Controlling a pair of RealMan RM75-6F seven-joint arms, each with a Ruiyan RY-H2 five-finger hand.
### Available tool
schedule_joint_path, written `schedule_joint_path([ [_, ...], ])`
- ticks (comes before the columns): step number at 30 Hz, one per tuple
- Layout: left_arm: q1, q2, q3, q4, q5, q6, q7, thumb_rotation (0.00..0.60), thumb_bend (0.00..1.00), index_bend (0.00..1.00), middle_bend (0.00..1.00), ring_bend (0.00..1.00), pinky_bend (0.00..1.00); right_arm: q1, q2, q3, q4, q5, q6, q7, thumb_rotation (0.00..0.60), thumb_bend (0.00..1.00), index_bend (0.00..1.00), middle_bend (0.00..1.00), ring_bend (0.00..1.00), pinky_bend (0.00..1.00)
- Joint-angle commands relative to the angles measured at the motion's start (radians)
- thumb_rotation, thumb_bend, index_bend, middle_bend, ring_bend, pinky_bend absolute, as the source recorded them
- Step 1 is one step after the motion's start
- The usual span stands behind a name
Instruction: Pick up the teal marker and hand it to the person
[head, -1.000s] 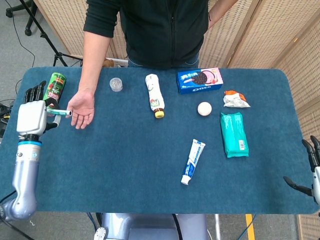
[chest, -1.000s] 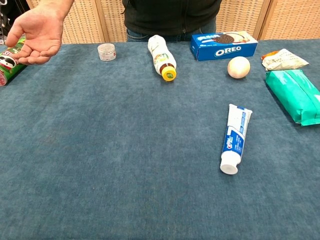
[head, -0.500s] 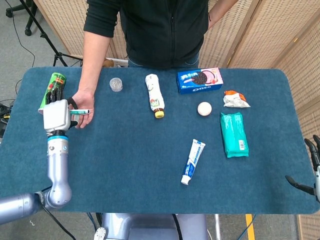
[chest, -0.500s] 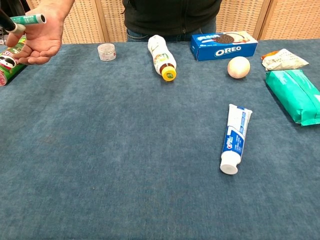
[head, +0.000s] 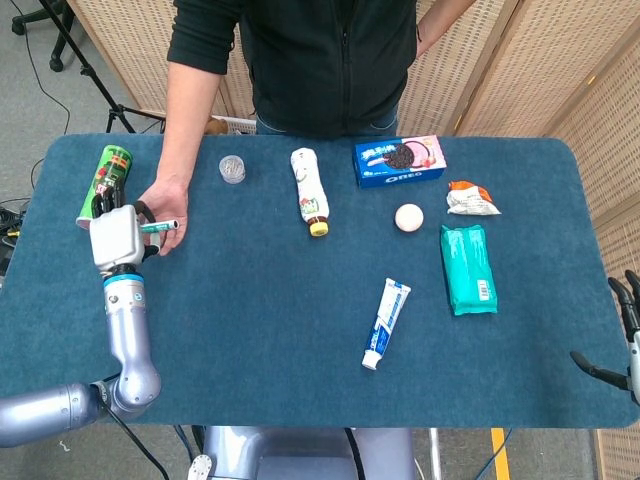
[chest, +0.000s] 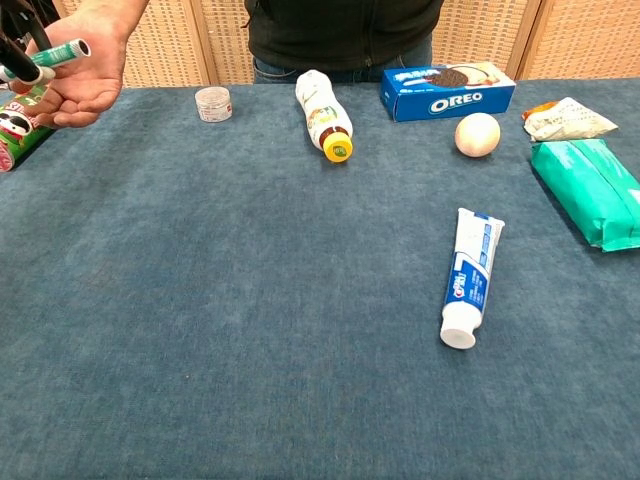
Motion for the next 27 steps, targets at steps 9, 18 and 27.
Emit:
schedule_joint_path([
  [9, 0.004, -0.01, 0.011, 0.005, 0.029, -0.033, -0.038, 0.6, 0.39, 0.01, 0.0, 0.0, 0.0, -0.001, 0.003, 0.002, -0.002, 0.006, -0.001, 0.004, 0.6, 0.0, 0.0, 0.0, 0.0, 0.0],
  [18, 0.042, 0.021, 0.017, -0.025, 0.145, -0.06, -0.168, 0.6, 0.3, 0.0, 0.0, 0.0, 0.0, -0.001, 0.005, 0.001, -0.004, 0.007, -0.005, 0.004, 0.6, 0.0, 0.0, 0.0, 0.0, 0.0],
  [27, 0.211, 0.2, 0.122, -0.174, 0.46, -0.012, -0.407, 0.6, 0.12, 0.0, 0.0, 0.0, 0.0, -0.001, 0.002, -0.001, -0.005, -0.004, 0.002, -0.001, 0.6, 0.0, 0.0, 0.0, 0.0, 0.0],
])
